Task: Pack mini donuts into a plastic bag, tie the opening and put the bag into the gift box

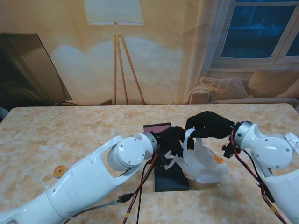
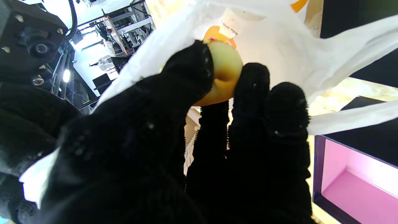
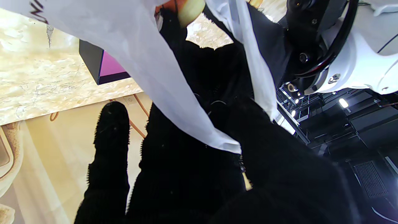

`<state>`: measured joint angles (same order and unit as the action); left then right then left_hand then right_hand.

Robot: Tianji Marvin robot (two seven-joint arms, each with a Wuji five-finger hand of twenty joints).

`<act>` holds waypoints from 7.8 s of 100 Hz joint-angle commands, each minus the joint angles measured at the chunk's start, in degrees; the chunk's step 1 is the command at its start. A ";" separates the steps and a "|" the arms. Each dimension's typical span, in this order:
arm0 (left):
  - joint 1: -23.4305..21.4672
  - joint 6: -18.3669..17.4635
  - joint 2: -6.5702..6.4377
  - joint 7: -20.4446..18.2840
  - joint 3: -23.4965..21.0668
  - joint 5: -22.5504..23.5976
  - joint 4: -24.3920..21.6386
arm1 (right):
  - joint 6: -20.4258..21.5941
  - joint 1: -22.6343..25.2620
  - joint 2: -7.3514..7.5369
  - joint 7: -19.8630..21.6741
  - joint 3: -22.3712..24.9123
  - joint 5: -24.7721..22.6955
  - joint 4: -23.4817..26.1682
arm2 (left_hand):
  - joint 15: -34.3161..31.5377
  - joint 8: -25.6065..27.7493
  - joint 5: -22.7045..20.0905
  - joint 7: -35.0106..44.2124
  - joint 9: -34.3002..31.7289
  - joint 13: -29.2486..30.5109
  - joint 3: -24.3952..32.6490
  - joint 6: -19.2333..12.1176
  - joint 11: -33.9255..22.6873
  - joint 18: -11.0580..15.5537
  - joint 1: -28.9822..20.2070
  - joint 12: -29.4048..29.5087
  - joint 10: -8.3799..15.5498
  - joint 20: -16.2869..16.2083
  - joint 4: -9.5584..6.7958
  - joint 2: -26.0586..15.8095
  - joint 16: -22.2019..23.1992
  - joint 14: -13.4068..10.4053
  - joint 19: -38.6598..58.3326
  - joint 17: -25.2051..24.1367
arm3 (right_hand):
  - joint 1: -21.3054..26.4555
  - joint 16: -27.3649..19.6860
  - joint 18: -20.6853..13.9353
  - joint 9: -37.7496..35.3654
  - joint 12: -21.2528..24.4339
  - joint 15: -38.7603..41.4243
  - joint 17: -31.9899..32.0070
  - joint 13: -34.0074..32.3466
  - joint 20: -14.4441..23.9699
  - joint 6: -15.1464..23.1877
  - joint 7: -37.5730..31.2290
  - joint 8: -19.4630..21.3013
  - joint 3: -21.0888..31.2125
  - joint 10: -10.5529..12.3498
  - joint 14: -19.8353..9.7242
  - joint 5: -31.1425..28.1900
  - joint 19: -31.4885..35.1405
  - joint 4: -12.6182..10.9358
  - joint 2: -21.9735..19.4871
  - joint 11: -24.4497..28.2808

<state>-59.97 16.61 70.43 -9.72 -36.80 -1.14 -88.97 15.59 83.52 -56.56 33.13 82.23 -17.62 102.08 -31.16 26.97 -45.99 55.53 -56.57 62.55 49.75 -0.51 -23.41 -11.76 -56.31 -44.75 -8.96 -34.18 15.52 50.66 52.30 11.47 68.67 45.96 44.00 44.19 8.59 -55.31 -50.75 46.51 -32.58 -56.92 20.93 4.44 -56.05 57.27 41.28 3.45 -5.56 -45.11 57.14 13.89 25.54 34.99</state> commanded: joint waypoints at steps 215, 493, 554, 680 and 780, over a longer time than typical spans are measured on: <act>-1.17 15.85 1.15 -2.02 -1.50 -8.19 -4.62 | 1.40 1.15 -0.42 0.55 0.28 2.02 0.50 | 1.82 -2.98 -2.97 -29.64 12.52 -15.51 2.63 13.81 -3.89 -1.11 4.80 23.06 -11.05 17.02 -2.51 -11.86 -24.32 10.09 -10.59 -4.34 | 12.01 0.43 -1.32 -1.94 -0.18 -0.66 -0.06 -0.71 0.18 25.16 -7.77 6.03 11.47 5.40 -2.53 -1.00 0.36 -2.50 2.23 -0.30; -20.55 -9.12 -9.68 -11.96 -25.75 19.51 -13.64 | -2.29 1.15 -0.58 0.82 0.35 0.94 0.72 | 10.33 -3.84 1.54 -42.92 24.50 -37.04 -6.28 15.42 4.08 -4.71 7.90 24.94 -10.89 8.77 -9.19 -27.85 -25.11 11.68 -17.60 -31.96 | 13.80 4.38 1.13 1.05 -5.74 8.73 2.39 1.78 1.49 22.03 -15.08 13.40 18.59 3.50 -0.94 -0.68 1.10 -3.20 1.56 7.71; -31.62 -16.96 -11.65 -12.57 -39.79 45.27 -10.50 | -2.01 0.65 -0.58 0.61 0.05 0.33 0.00 | 10.21 -1.85 1.47 -41.42 22.33 -34.78 -5.60 13.10 4.27 -4.27 5.47 23.87 -8.88 8.98 -8.65 -24.37 -23.75 10.66 -17.88 -30.95 | 13.62 3.90 1.13 0.86 -4.70 8.50 2.15 1.55 1.69 22.58 -14.36 13.94 18.64 3.97 -1.14 -0.90 1.14 -3.26 1.70 7.76; -49.57 -5.82 -9.93 6.80 -50.82 70.05 -9.38 | -1.42 -1.44 -0.62 1.43 -1.27 4.09 -2.55 | 10.83 -2.49 4.25 -34.60 25.97 -31.03 0.64 2.88 5.53 -8.14 5.78 25.37 -0.64 7.60 -8.05 -15.01 -22.08 10.40 -17.73 -28.78 | 13.55 3.84 1.11 0.56 -4.42 8.23 2.08 1.36 1.86 22.72 -14.03 13.69 18.72 3.93 -1.04 -1.27 1.10 -3.36 1.91 7.72; -44.99 -1.36 -9.70 8.83 -49.27 64.71 -1.37 | -1.45 -2.97 -0.65 1.75 -2.15 4.86 -4.32 | -1.69 3.93 6.55 -24.06 20.82 -18.12 5.34 10.12 -5.86 -2.50 5.13 12.00 -7.35 5.12 -7.45 -9.74 -12.14 3.86 -9.11 -16.20 | 13.48 3.87 1.16 0.46 -4.38 8.37 2.23 1.26 1.97 22.59 -13.80 13.44 19.08 3.85 -0.96 -1.54 1.08 -3.36 2.08 7.79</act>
<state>-104.96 14.57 60.60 0.52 -86.29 63.65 -90.34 14.07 80.15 -56.87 34.17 80.14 -12.67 97.69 -30.28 26.70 -38.66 24.78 -33.81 41.89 54.21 6.95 -26.06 -15.72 -49.08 -29.43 -14.87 -27.45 8.07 39.42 37.47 16.90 56.97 27.57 44.00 47.11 9.90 -54.68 -55.10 53.91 -30.86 -56.06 21.62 4.24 -56.14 64.15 41.44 3.83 -5.83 -45.26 57.15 13.90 25.55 41.29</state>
